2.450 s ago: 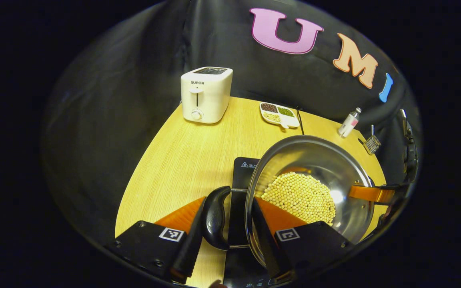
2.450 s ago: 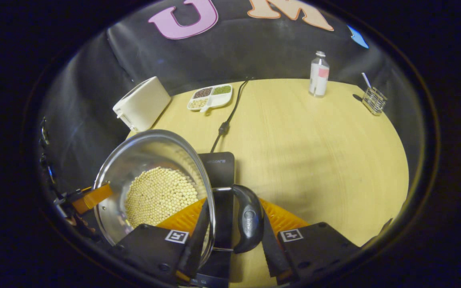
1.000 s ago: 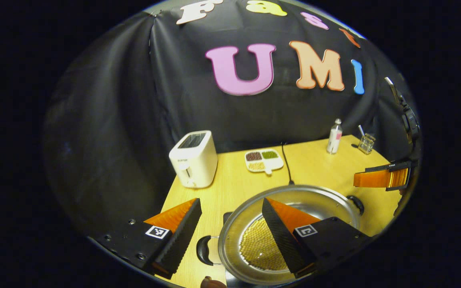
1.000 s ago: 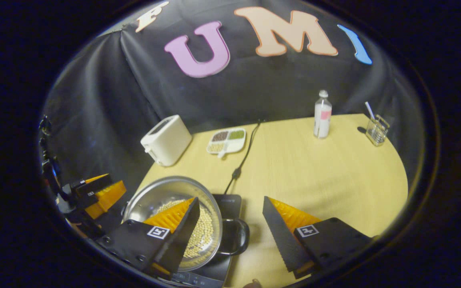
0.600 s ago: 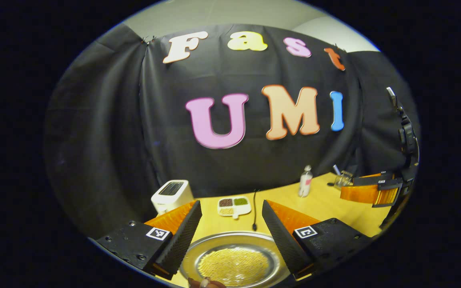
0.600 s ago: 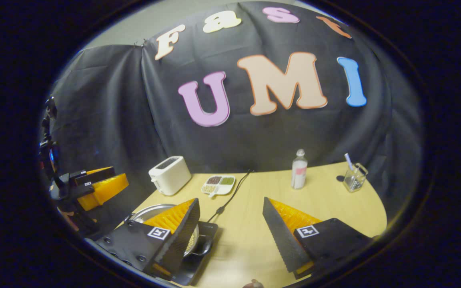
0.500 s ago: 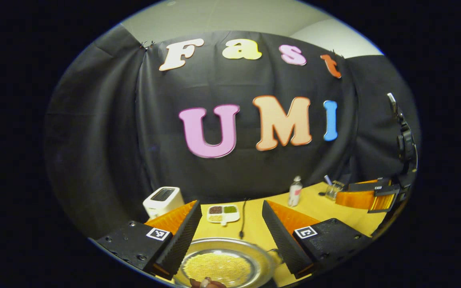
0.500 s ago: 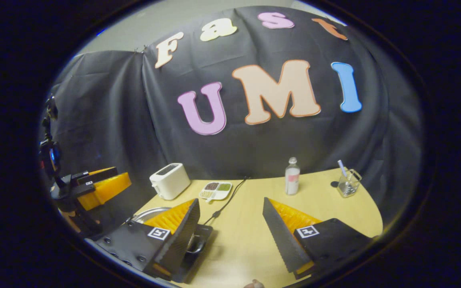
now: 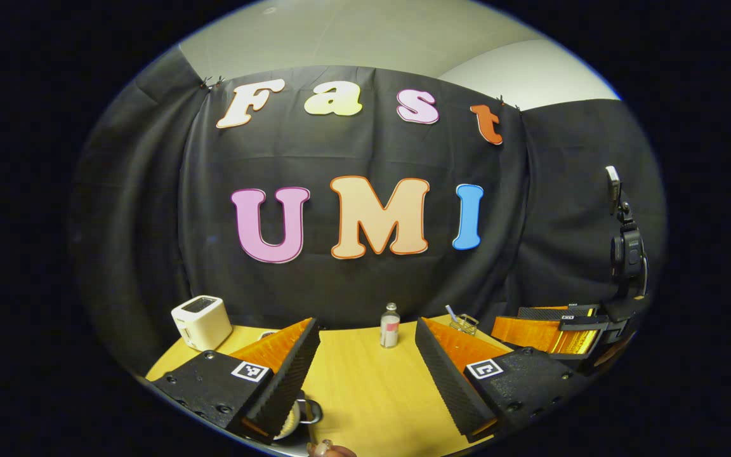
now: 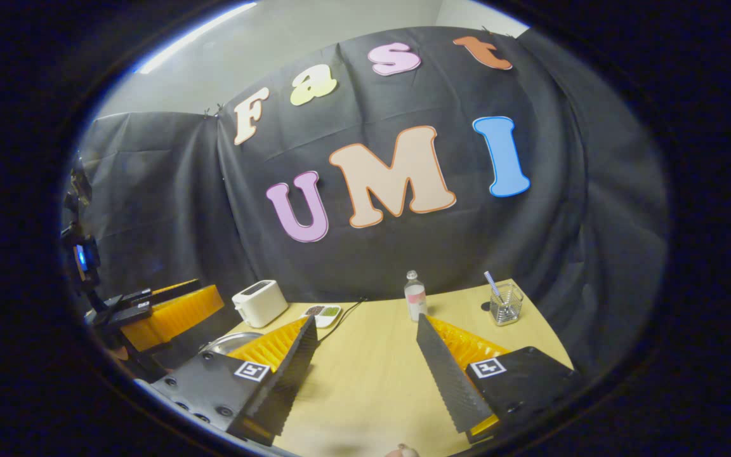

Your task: First push the handle of the pot to place it horizontally, then grasp the pot with both hands and set it on the induction cooktop.

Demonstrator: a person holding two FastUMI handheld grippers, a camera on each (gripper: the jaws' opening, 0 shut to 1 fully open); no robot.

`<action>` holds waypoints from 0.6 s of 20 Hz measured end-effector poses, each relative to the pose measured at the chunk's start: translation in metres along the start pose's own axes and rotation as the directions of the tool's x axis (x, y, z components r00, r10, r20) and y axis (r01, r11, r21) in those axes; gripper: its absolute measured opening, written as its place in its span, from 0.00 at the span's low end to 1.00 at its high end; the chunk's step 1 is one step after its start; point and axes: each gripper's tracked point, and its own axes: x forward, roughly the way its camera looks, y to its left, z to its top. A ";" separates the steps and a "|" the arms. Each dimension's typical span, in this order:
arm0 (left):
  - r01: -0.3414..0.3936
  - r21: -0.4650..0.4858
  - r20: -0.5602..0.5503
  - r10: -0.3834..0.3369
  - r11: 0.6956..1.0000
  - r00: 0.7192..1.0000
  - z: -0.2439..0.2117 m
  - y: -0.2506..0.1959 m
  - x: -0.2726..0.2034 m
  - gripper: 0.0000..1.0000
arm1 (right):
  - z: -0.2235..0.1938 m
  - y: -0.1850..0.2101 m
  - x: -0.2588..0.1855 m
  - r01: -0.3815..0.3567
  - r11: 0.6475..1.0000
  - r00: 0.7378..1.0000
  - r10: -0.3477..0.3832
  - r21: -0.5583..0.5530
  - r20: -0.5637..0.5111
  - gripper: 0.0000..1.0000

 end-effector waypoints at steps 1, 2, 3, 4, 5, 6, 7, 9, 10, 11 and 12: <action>-0.012 -0.010 0.000 0.012 1.000 1.000 -0.001 -0.007 -0.002 0.98 | 0.003 -0.006 -0.005 -0.006 1.000 1.000 0.007 -0.013 0.007 0.98; -0.023 -0.020 -0.002 0.023 1.000 1.000 -0.003 -0.015 -0.003 0.98 | 0.006 -0.011 -0.009 -0.015 1.000 1.000 0.016 -0.022 0.010 0.93; -0.036 -0.030 -0.006 0.036 0.999 0.999 -0.004 -0.021 -0.005 0.98 | 0.006 -0.016 -0.014 -0.025 0.999 1.000 0.025 -0.025 0.011 0.98; -0.049 -0.038 -0.005 0.049 0.998 0.999 -0.004 -0.026 -0.006 0.98 | 0.007 -0.020 -0.017 -0.033 0.999 0.999 0.033 -0.026 0.011 0.94; -0.063 -0.044 -0.010 0.062 0.997 0.998 -0.005 -0.029 -0.007 0.98 | 0.007 -0.025 -0.021 -0.036 0.999 0.999 0.037 -0.027 0.008 0.98; -0.071 -0.047 -0.011 0.071 0.996 0.997 -0.005 -0.034 -0.009 0.99 | 0.007 -0.029 -0.024 -0.042 0.999 0.999 0.042 -0.031 0.006 0.98; -0.077 -0.048 -0.014 0.076 0.996 0.997 -0.006 -0.038 -0.009 0.99 | 0.008 -0.034 -0.025 -0.042 0.999 0.999 0.042 -0.034 0.009 0.93; -0.083 -0.041 -0.019 0.083 0.996 0.996 -0.007 -0.042 -0.010 0.96 | 0.008 -0.041 -0.027 -0.037 0.999 0.999 0.037 -0.021 0.011 0.98; -0.084 -0.038 -0.024 0.083 0.996 0.996 -0.008 -0.045 -0.011 0.96 | 0.007 -0.043 -0.028 -0.032 0.999 0.999 0.032 -0.006 0.008 0.98; -0.082 -0.037 -0.030 0.081 0.996 0.996 -0.010 -0.046 -0.011 0.96 | 0.005 -0.045 -0.028 -0.029 1.000 1.000 0.029 0.005 0.004 0.98; -0.079 -0.035 -0.036 0.077 0.996 0.996 -0.011 -0.047 -0.011 0.96 | 0.004 -0.044 -0.027 -0.030 1.000 1.000 0.030 0.009 -0.001 0.98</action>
